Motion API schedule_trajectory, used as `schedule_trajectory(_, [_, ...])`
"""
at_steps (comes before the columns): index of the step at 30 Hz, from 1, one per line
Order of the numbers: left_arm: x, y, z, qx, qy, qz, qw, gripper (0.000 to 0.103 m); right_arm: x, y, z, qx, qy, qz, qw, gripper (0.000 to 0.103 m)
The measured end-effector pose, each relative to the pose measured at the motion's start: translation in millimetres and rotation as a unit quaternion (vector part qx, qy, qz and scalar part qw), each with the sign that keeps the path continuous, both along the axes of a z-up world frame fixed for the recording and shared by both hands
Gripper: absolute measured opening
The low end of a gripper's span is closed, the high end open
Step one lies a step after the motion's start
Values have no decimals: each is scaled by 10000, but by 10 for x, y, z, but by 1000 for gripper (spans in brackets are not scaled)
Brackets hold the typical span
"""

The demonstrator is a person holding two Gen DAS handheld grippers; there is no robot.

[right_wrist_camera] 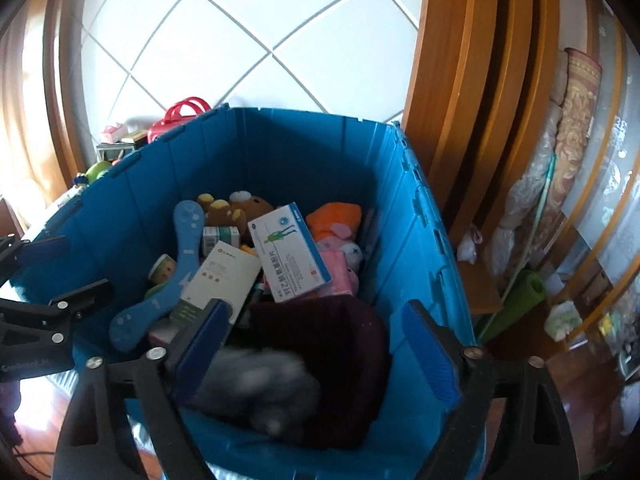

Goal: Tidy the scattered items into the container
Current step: 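Open left gripper over crate dropping Tylenol box while right releases grey plush, then withdraw both grippers from the crate back over the bed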

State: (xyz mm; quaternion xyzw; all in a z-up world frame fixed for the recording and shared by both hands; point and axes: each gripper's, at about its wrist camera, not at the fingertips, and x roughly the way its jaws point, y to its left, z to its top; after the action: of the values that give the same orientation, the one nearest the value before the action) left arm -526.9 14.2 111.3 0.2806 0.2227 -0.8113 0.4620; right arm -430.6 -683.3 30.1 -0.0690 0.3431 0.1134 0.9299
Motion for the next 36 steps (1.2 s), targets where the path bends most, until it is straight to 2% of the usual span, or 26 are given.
schedule_trajectory(8, [60, 266, 70, -82, 94, -47, 9999, 83, -358, -21, 121, 181, -223, 79, 9996, 103])
schedule_trajectory(15, [81, 459, 70, -57, 106, -101, 9999, 83, -481, -76, 132, 252, -48, 23, 9997, 103])
schedule_trajectory(21, [355, 661, 34, -129, 197, 90, 9997, 83, -699, -21, 163, 491, -13, 81, 9988, 103])
schedule_trajectory(26, [810, 675, 20, -214, 262, 468, 9983, 83, -857, 306, 250, 580, -151, 321, 9977, 103])
schedule_trajectory(29, [1239, 590, -26, -178, 351, 823, 9958, 83, -913, 626, 306, 618, -221, 529, 9964, 103])
schedule_trajectory(36, [2461, 404, -250, -84, 349, 1527, 9876, 83, -1121, 1787, 471, 665, -499, 1115, 9903, 103])
